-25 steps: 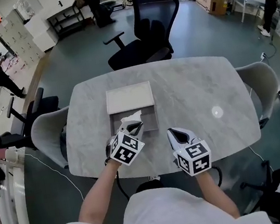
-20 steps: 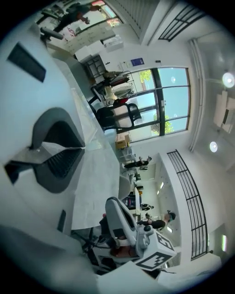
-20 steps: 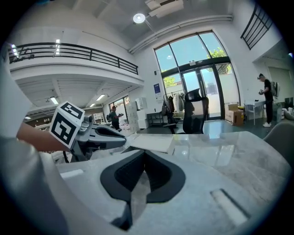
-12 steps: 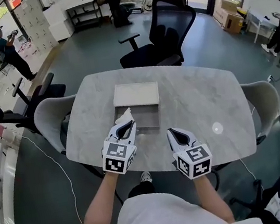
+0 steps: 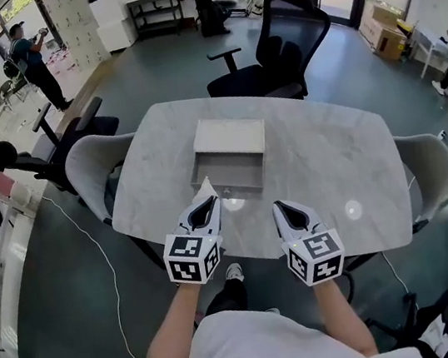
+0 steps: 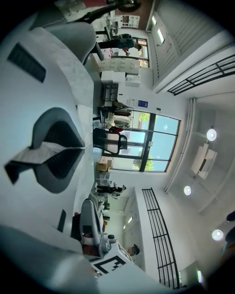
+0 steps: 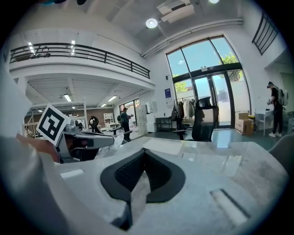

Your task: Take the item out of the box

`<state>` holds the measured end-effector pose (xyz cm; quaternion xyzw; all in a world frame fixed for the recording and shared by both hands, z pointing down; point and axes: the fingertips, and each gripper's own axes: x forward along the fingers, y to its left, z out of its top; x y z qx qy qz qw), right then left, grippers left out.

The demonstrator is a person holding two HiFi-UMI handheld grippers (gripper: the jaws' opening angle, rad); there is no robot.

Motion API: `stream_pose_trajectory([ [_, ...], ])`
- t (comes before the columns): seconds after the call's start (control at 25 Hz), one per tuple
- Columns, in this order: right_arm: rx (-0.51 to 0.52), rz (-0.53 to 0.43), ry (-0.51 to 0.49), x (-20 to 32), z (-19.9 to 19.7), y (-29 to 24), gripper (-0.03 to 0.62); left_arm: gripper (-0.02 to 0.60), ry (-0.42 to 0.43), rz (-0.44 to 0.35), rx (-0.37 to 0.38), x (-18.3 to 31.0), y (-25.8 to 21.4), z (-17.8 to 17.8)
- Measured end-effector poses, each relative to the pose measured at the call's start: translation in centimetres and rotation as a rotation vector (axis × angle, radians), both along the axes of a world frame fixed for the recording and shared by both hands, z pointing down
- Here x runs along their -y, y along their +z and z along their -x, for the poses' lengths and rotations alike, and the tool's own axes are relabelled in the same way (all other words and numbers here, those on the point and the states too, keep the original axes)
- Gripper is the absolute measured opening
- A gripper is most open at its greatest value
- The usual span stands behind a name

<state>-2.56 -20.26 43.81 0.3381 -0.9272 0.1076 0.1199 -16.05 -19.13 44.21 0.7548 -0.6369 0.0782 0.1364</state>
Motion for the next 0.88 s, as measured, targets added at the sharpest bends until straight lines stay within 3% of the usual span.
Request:
stream_pose_trajectory([
  [0.88, -0.009, -0.008, -0.027, -2.0, -0.5, 0.1, 0.005, 0.018, -0.019, 0.005, -0.025, -2.7, 0.7, -0.9],
])
